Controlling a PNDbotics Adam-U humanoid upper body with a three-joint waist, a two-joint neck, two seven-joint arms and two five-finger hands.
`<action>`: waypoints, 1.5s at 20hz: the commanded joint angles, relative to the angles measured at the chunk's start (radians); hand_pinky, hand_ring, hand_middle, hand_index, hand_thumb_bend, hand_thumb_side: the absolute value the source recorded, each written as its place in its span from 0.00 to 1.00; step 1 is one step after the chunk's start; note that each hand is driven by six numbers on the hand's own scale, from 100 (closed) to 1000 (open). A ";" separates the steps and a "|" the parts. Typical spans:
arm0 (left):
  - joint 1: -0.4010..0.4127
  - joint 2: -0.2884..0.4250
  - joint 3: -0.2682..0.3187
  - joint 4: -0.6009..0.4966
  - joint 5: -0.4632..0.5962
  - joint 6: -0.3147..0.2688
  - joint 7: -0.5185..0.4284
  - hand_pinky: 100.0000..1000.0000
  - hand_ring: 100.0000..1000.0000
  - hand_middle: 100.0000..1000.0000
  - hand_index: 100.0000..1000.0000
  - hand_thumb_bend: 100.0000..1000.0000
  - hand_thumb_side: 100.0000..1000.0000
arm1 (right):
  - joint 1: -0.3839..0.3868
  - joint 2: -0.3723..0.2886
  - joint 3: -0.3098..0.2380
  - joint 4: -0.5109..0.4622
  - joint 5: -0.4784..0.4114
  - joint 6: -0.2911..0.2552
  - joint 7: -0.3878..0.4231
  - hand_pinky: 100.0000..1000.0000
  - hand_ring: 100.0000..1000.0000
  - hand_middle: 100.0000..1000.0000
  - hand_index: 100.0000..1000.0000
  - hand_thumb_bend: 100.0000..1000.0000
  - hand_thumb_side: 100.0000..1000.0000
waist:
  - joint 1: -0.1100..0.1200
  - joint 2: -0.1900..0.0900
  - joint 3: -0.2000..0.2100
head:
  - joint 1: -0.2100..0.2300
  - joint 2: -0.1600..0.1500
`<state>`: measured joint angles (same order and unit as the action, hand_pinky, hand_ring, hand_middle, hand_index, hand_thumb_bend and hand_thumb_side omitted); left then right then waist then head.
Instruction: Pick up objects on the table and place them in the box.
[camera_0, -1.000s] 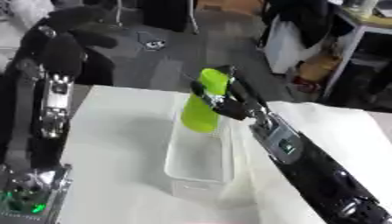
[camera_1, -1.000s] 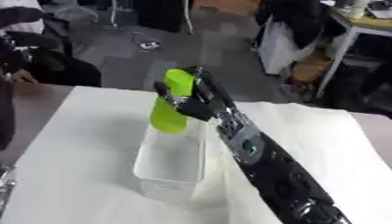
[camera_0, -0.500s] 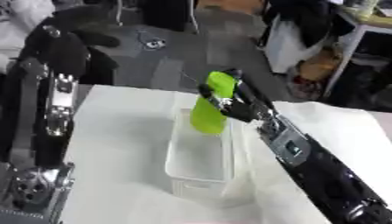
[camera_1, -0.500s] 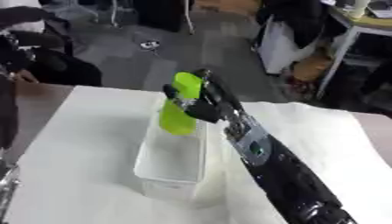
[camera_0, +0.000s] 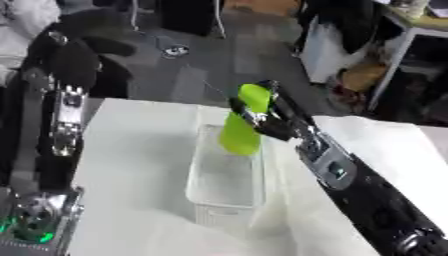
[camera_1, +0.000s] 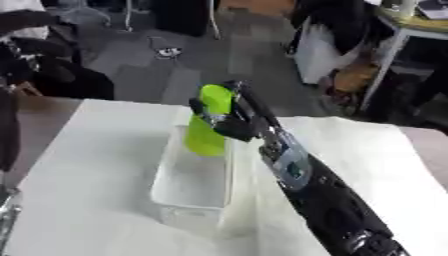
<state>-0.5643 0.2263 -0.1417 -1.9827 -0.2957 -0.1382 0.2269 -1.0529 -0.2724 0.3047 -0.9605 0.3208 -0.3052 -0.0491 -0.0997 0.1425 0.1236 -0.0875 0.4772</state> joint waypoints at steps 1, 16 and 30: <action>-0.014 0.011 0.004 -0.017 -0.003 0.001 -0.001 0.43 0.56 0.73 0.80 0.13 0.92 | -0.007 -0.010 -0.010 -0.006 0.002 -0.002 0.003 0.00 0.00 0.00 0.13 0.00 0.79 | 0.007 -0.012 0.001 | 0.007 -0.006; -0.026 0.003 0.000 -0.017 0.000 -0.002 -0.006 0.43 0.56 0.73 0.80 0.13 0.92 | 0.019 0.009 -0.014 0.032 0.070 -0.042 0.007 0.00 0.08 0.11 0.30 0.00 0.81 | 0.005 -0.005 0.013 | 0.013 -0.009; -0.025 0.004 0.000 -0.017 0.000 -0.002 -0.007 0.43 0.56 0.72 0.80 0.13 0.93 | 0.020 0.012 -0.042 0.080 0.108 -0.075 0.111 0.53 0.75 0.77 0.83 0.00 1.00 | 0.005 -0.004 0.012 | 0.017 -0.010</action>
<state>-0.5745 0.2259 -0.1419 -1.9827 -0.2956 -0.1389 0.2219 -1.0182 -0.2533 0.2737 -0.8732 0.4332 -0.3799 0.0554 -0.0999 0.1517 0.1356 -0.0783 0.4767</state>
